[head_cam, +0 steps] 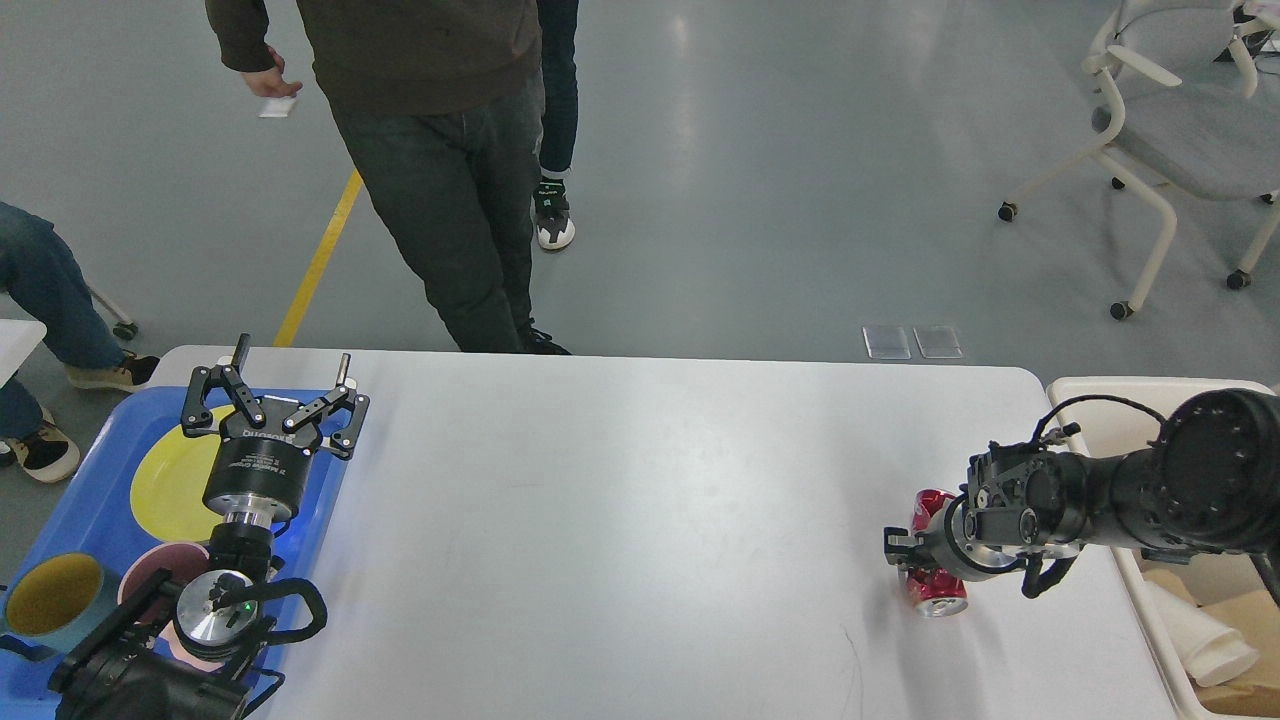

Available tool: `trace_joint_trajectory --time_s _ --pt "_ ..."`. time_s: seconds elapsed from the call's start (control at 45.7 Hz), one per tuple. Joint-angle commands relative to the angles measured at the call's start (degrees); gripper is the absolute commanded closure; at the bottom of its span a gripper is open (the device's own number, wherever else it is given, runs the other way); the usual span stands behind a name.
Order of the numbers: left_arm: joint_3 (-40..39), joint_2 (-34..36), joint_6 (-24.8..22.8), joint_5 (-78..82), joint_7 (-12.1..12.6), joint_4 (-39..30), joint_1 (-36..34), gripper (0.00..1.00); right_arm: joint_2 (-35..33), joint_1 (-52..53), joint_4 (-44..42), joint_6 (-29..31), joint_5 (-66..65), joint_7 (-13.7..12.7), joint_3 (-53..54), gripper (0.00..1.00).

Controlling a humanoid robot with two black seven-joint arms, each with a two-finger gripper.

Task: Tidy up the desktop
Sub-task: 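Lower the right gripper and grasp the crumpled red can, then lift the red can and carry it into the white bin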

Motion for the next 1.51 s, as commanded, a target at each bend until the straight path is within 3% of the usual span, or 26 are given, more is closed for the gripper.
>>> trace_joint_trajectory --time_s 0.0,0.394,0.591,0.723,0.898,1.27,1.489 --pt "0.0 0.0 0.0 0.0 0.0 0.0 0.0 0.04 -0.6 0.8 1.9 0.4 0.0 -0.1 -0.1 1.00" --pt "0.0 0.0 0.0 0.0 0.0 0.0 0.0 0.04 -3.2 3.7 4.5 1.0 6.8 -0.5 0.0 1.00" --pt "0.0 0.0 0.0 0.0 0.0 0.0 0.0 0.04 -4.2 8.1 7.7 6.2 8.5 -0.6 -0.1 1.00" --pt "0.0 0.0 0.0 0.0 0.0 0.0 0.0 0.04 -6.3 12.4 11.8 8.1 10.7 -2.7 -0.3 1.00" --pt "0.0 0.0 0.0 0.1 0.0 0.0 0.0 0.04 -9.9 24.8 22.3 10.8 16.0 -5.4 -4.1 1.00" --pt "0.0 0.0 0.0 0.0 0.0 0.0 0.1 0.04 -9.4 58.9 47.0 14.2 22.2 -6.1 -18.4 1.00" --pt "0.0 0.0 0.0 0.0 0.0 0.0 0.1 0.04 -10.3 69.1 50.1 20.4 22.2 -6.1 -21.1 1.00"
